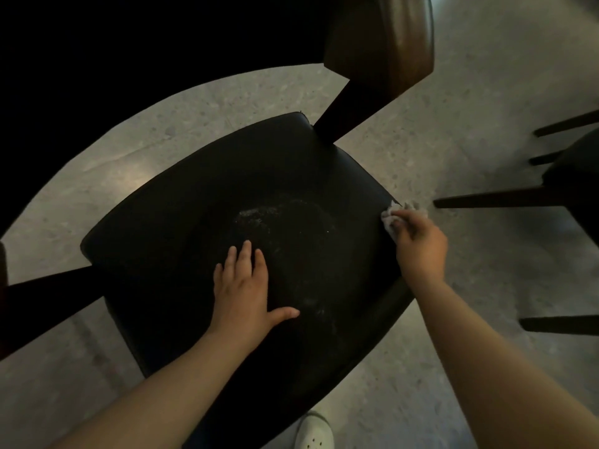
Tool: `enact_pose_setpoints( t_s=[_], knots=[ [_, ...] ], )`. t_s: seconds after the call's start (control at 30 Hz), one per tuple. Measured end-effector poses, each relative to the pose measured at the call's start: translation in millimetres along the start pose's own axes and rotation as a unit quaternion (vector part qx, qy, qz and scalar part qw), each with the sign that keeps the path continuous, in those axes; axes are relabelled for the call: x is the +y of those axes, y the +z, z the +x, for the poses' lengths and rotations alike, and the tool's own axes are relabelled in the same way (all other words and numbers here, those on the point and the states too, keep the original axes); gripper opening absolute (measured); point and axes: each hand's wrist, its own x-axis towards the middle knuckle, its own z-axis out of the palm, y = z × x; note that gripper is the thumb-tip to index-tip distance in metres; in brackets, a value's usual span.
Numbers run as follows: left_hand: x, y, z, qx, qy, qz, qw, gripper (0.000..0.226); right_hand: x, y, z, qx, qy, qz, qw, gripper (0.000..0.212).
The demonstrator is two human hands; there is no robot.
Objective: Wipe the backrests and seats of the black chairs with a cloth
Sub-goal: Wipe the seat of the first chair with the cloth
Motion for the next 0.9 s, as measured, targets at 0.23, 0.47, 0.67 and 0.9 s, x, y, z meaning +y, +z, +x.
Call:
enact_pose_setpoints(
  t_s=[0.23,0.47,0.67,0.9],
  knots=[
    [4.7,2.2,2.5,-0.008,-0.009,0.015,1.000,0.117,-7.7,4.8,-44.8,-0.082,-0.037,-0.011,0.996,0.023],
    [7.5,0.9,3.2,-0.016,-0.011,0.026,0.999,0.117,-1.4,-21.0,-22.4,-0.013,-0.048,0.003,0.999,0.025],
    [8.1,4.1,3.8,-0.005,-0.020,0.040,0.999,0.118,12.0,-13.0,-21.6,-0.007,0.003,0.007,1.000,0.028],
    [11.1,4.2,3.8,0.003,-0.027,0.052,0.998,0.118,6.4,-19.5,-60.9,-0.067,-0.058,-0.008,0.996,0.026]
  ],
)
